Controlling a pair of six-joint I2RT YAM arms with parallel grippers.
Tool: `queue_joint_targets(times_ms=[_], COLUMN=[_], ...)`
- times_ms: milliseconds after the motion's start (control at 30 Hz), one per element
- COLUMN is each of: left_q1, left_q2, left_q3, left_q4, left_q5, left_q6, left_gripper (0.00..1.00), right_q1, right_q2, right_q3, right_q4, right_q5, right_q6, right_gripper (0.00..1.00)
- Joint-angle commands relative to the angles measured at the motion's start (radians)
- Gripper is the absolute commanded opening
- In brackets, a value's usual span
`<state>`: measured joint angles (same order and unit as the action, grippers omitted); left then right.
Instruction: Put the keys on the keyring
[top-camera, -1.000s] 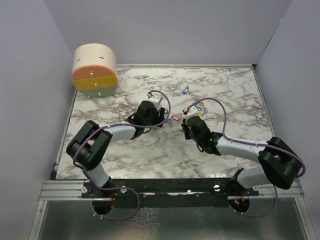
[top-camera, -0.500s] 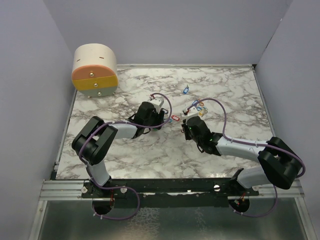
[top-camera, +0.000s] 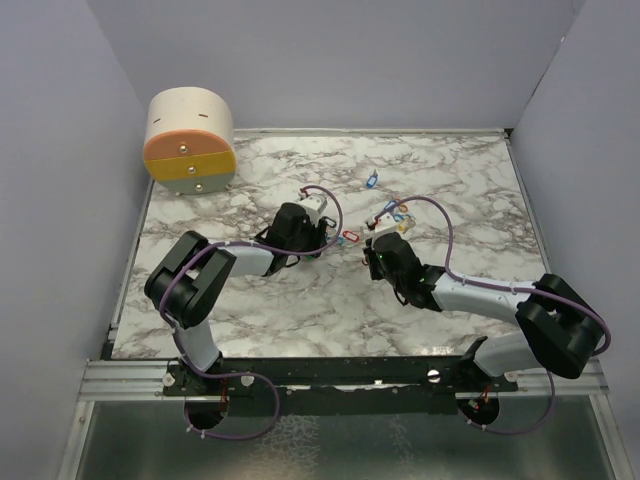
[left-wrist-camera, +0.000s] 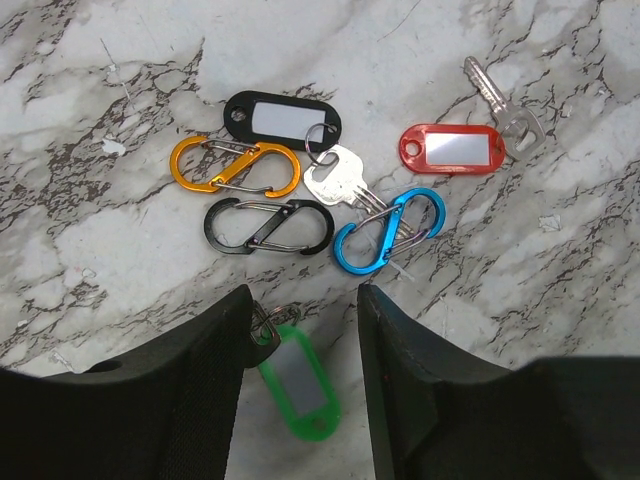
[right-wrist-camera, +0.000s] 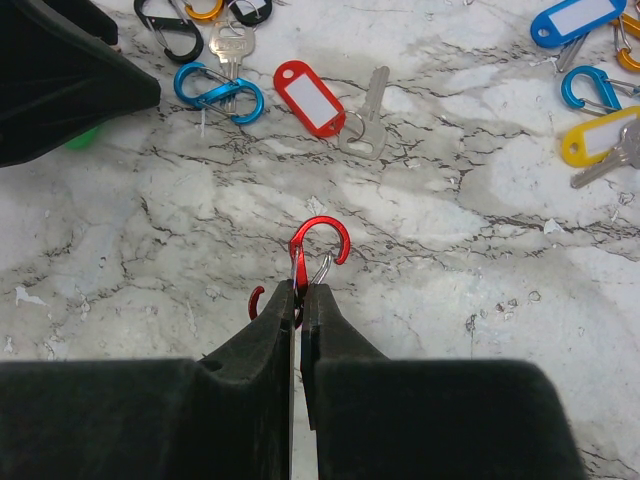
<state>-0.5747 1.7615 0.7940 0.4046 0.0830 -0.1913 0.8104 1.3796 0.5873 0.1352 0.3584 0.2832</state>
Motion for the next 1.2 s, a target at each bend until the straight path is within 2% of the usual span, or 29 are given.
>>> queue_joint_targets(times_ms=[0, 500, 867, 1167], left_q1=[0.013, 0.04, 0.043, 0.044], left_q2=[0.006, -0.01, -0.017, -0.088], left_q3=[-0.022, -0.056, -0.065, -0.107], left_q4=[0.038, 0.061, 0.066, 0.065], left_q5=[0.028, 0.044, 0.064, 0.014], left_q6=[0.012, 0.021, 0.015, -0.012], left_gripper=[0.48, 0.46, 0.29, 0.22], right_q1=[0.003, 0.003, 0.003, 0.003], right_q2=[-0.025, -0.017, -0.008, -0.005], right_q3=[-0.007, -0.003, 0.002, 0.003], right_q4=[0.032, 0.035, 0.038, 0.039], right_q5=[0.033, 0.032, 0.029, 0.027], right_q6=[0.004, 0.003, 0.0, 0.0], right_gripper=[0.01, 0.01, 0.01, 0.01])
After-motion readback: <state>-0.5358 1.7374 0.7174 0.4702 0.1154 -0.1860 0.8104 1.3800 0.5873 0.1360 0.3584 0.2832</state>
